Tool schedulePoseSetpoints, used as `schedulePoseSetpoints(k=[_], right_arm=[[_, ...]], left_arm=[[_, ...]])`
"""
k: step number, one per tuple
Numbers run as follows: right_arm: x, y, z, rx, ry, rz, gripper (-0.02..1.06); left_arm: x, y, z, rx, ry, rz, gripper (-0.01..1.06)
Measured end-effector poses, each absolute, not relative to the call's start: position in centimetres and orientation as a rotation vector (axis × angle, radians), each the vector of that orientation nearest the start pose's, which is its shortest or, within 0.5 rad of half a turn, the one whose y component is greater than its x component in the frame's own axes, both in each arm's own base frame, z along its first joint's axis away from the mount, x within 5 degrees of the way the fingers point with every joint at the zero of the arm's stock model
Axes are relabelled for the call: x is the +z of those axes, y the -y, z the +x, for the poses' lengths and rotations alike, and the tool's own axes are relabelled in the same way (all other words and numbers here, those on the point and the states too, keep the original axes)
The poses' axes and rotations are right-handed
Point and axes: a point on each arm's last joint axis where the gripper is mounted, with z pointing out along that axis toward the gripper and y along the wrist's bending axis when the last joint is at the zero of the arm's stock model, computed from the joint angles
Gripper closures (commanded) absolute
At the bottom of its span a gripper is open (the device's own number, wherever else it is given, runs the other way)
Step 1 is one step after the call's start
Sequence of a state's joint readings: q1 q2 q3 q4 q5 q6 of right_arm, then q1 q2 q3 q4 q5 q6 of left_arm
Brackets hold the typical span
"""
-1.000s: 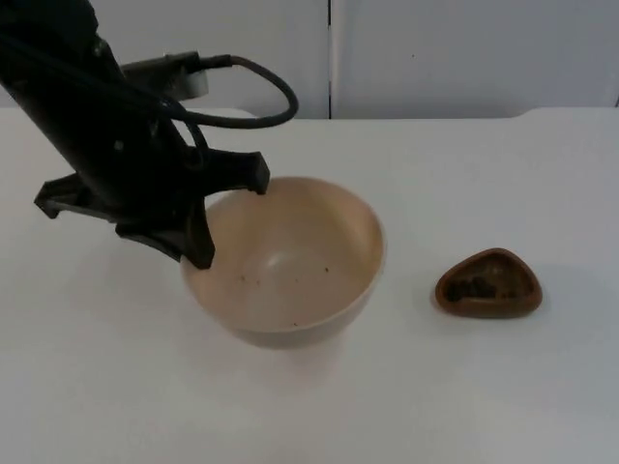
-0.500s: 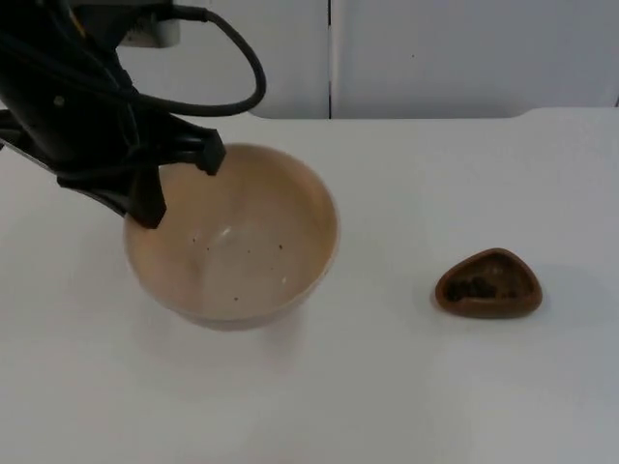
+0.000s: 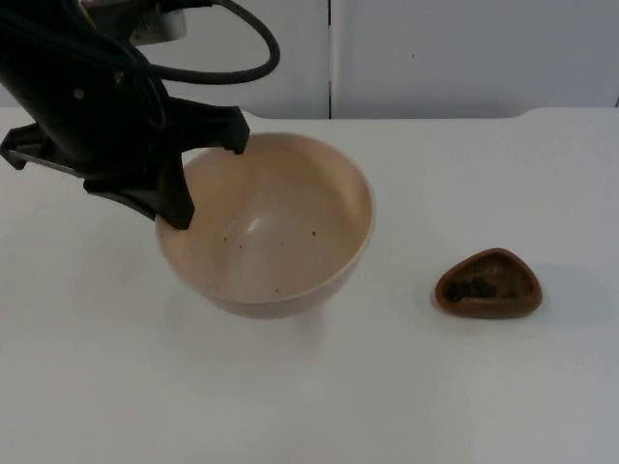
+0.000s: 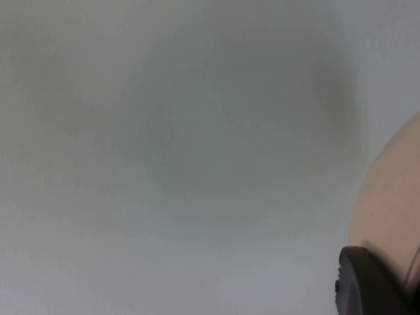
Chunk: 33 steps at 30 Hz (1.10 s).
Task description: Pick up the bowl with the left hand and pour the coffee beans from the cup into the bowl with the right hand.
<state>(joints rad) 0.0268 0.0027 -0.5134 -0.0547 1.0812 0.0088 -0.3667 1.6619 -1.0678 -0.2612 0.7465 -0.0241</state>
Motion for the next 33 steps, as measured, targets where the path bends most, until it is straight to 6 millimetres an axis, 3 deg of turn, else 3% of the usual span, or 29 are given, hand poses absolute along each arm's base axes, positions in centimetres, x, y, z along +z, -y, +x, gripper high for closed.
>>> schedulePoseSetpoints(k=[7,13,14,18,32,33], right_arm=[[27.9,0.4,-0.7,-0.041,-2.055,-0.015,-0.01],[29.5,0.4,0.5,-0.039,-2.044,-0.018,-0.01],[30.0,0.4,1.1,-0.039,-2.045,-0.020,-0.01],[31.0,0.1,3.2,-0.012,-2.084,-0.022,-0.01],[30.9,-2.6,13.9,0.306,-2.262,-0.149,-0.01],[30.9,-2.6,13.9,0.306,-2.262,-0.149,-0.01]], left_arm=[[21.4,13.2,29.6,-0.411,-2.860,0.100,1.05],[21.1,13.7,29.0,-0.271,-2.882,0.020,1.05],[21.1,14.0,28.7,-0.176,-2.880,0.025,1.05],[21.1,14.4,28.4,-0.075,-2.864,-0.006,1.05],[21.1,14.6,28.3,-0.052,-2.853,-0.028,1.05],[21.1,14.6,28.3,-0.052,-2.853,-0.028,1.05]])
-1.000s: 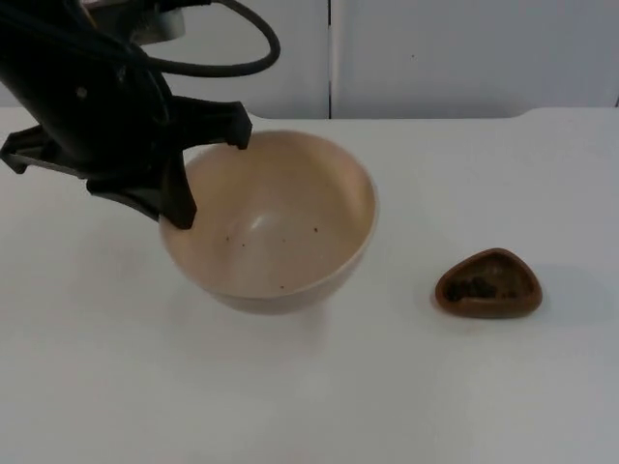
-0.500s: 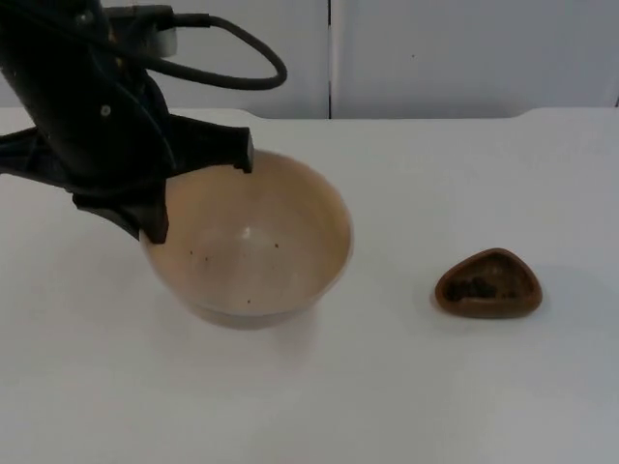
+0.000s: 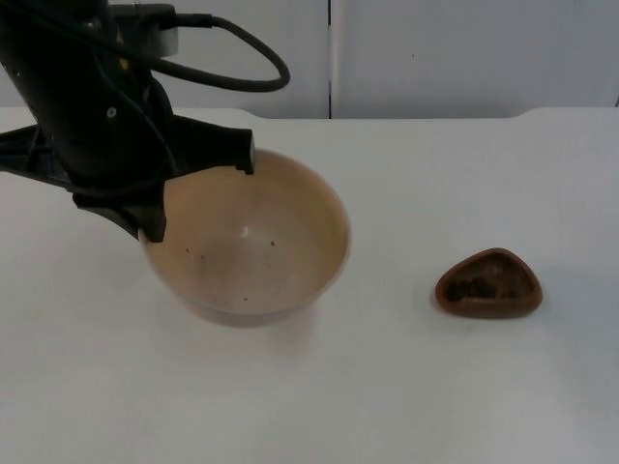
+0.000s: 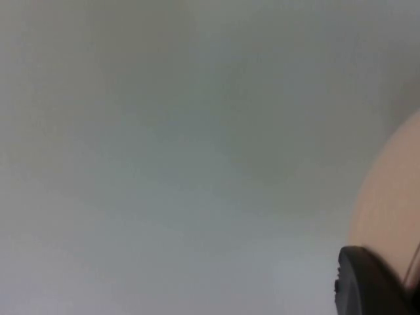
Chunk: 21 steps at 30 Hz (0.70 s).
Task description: Pick up the bowl with the left hand and pour the coffee beans from the cup into the bowl with the right hand.
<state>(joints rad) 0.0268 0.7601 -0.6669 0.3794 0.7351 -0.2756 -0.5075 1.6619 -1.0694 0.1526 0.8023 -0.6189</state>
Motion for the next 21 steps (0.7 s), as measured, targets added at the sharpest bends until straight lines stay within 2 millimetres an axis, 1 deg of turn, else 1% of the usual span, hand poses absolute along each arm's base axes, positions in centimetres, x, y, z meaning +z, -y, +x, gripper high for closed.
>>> schedulePoseSetpoints(k=[4,5,6,8,9,13,14,17,19,21], right_arm=[[30.6,-2.9,17.1,0.338,-2.334,-0.162,-0.01],[30.6,-2.9,17.1,0.338,-2.334,-0.162,-0.01],[30.7,-3.0,18.1,0.341,-2.351,-0.163,-0.01],[30.7,-3.0,19.6,0.345,-2.373,-0.163,-0.01],[30.7,-3.0,19.6,0.345,-2.373,-0.163,0.00],[30.8,-3.1,21.8,0.353,-2.415,-0.171,0.00],[30.8,-3.1,21.8,0.353,-2.415,-0.171,0.00],[30.6,-3.3,23.5,0.371,-2.469,-0.182,0.00],[30.5,-3.4,23.8,0.377,-2.483,-0.184,0.00],[30.1,-4.3,24.6,0.380,-2.515,-0.228,0.00]], left_arm=[[21.1,14.6,28.3,-0.058,-2.853,-0.069,1.05],[21.1,14.6,28.3,-0.058,-2.853,-0.069,1.05],[21.1,14.6,28.3,-0.061,-2.852,-0.093,1.05],[21.1,14.6,28.3,-0.062,-2.850,-0.125,1.05],[21.1,14.6,28.3,-0.062,-2.850,-0.125,1.05],[21.1,14.5,28.3,-0.063,-2.850,-0.190,1.05],[21.1,14.5,28.3,-0.063,-2.850,-0.190,1.05],[21.1,14.5,28.3,-0.070,-2.847,-0.241,1.05],[21.1,14.5,28.3,-0.071,-2.848,-0.255,1.05],[21.1,14.5,28.3,-0.073,-2.846,-0.273,1.05]])
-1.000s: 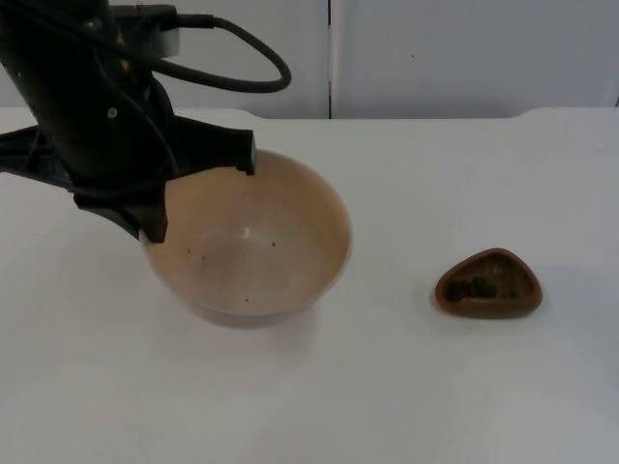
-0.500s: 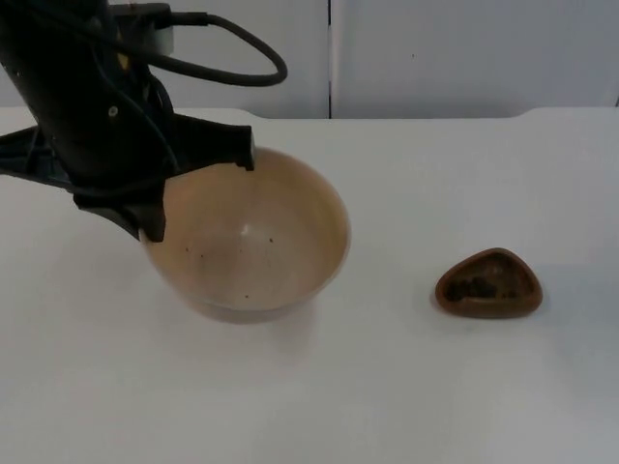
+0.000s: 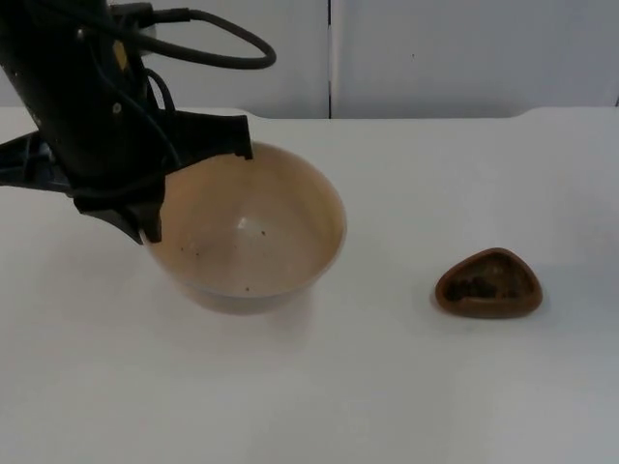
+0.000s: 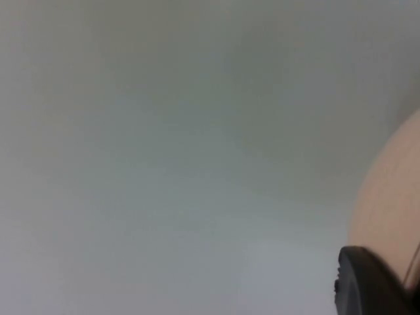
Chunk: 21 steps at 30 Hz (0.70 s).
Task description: Pick up the bowl with the left hand and pour the coffee beans from the cup into the bowl with the right hand.
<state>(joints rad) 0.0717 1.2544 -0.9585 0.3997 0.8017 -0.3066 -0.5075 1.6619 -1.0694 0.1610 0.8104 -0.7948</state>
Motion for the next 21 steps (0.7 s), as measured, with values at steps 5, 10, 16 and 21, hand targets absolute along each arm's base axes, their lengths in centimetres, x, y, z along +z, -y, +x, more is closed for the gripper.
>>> schedulePoseSetpoints(k=[5,10,16,21], right_arm=[[28.8,-7.1,25.9,0.348,-2.581,-0.309,0.00],[27.1,-9.1,27.8,0.279,-2.672,-0.281,0.00],[25.9,-11.6,30.2,0.198,-2.725,-0.275,0.00],[24.8,-13.4,32.2,0.136,-2.780,-0.256,0.02]], left_arm=[[21.1,14.5,28.2,-0.074,-2.846,-0.290,1.05],[21.1,14.5,28.2,-0.072,-2.848,-0.294,1.05],[21.1,14.5,28.2,-0.078,-2.848,-0.299,1.05],[21.1,14.6,28.3,-0.084,-2.846,-0.300,1.05]])
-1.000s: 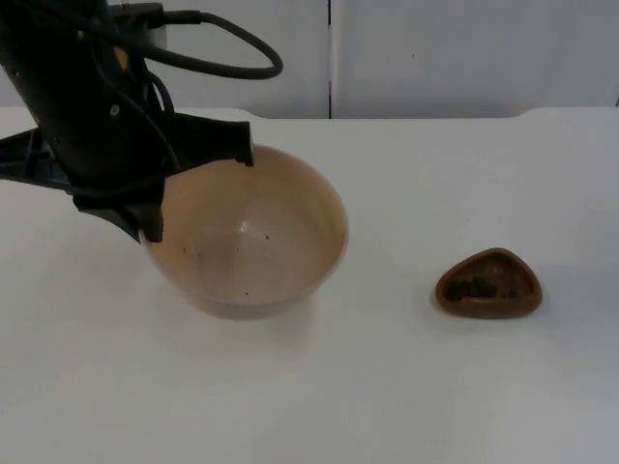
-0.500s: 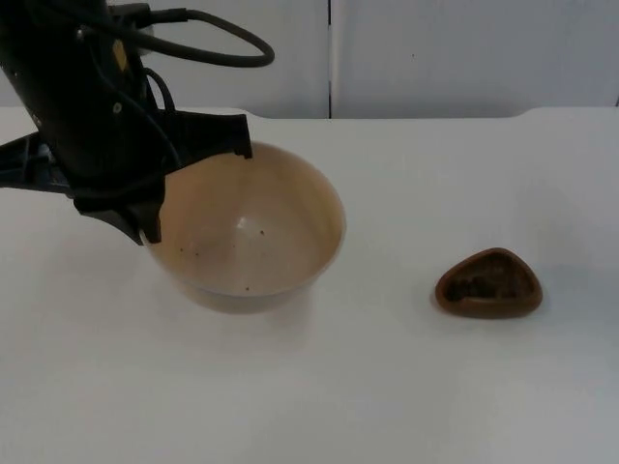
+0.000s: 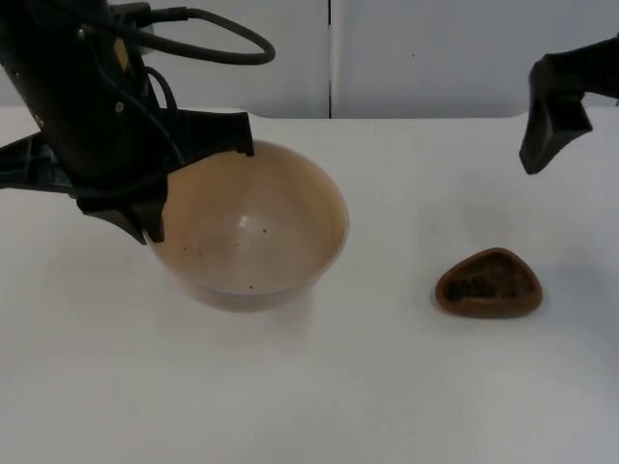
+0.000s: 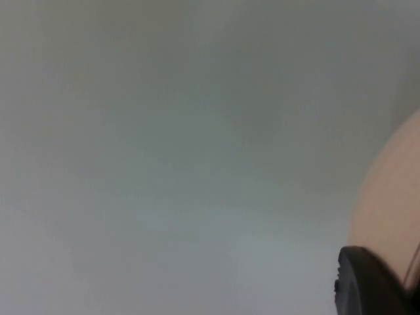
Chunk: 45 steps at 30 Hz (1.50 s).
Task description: Pick up the bowl with the left hand and pour the coffee beans from the cup into the bowl with the right hand.
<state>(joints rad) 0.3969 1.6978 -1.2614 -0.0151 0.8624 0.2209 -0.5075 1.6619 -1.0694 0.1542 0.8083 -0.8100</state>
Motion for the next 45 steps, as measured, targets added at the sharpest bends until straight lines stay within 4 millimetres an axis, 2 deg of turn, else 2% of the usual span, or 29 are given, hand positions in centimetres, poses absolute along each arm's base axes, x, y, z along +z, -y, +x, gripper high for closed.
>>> schedulePoseSetpoints(k=[8,13,22,24,28,33,45], right_arm=[[22.1,-14.0,34.7,0.045,-2.842,-0.208,0.02],[20.2,-13.8,35.3,-0.031,-2.875,-0.173,0.02],[16.6,-14.2,36.2,-0.060,-2.924,-0.139,0.02],[16.2,-14.2,36.3,-0.063,-2.931,-0.136,0.04],[13.8,-14.4,36.8,-0.070,-2.956,-0.132,0.09],[11.8,-14.6,37.1,-0.078,-2.961,-0.147,0.13],[9.9,-14.7,37.9,-0.086,-2.924,-0.196,0.24]], left_arm=[[21.1,14.6,28.3,-0.091,-2.845,-0.306,1.05],[21.1,14.6,28.3,-0.092,-2.844,-0.306,1.05],[21.1,14.8,28.1,-0.129,-2.856,-0.339,1.05],[21.1,14.8,28.1,-0.133,-2.857,-0.344,1.05],[21.1,14.9,28.1,-0.138,-2.857,-0.347,1.05],[21.1,14.9,28.1,-0.138,-2.857,-0.347,1.05],[21.1,14.9,28.2,-0.143,-2.853,-0.346,1.05]])
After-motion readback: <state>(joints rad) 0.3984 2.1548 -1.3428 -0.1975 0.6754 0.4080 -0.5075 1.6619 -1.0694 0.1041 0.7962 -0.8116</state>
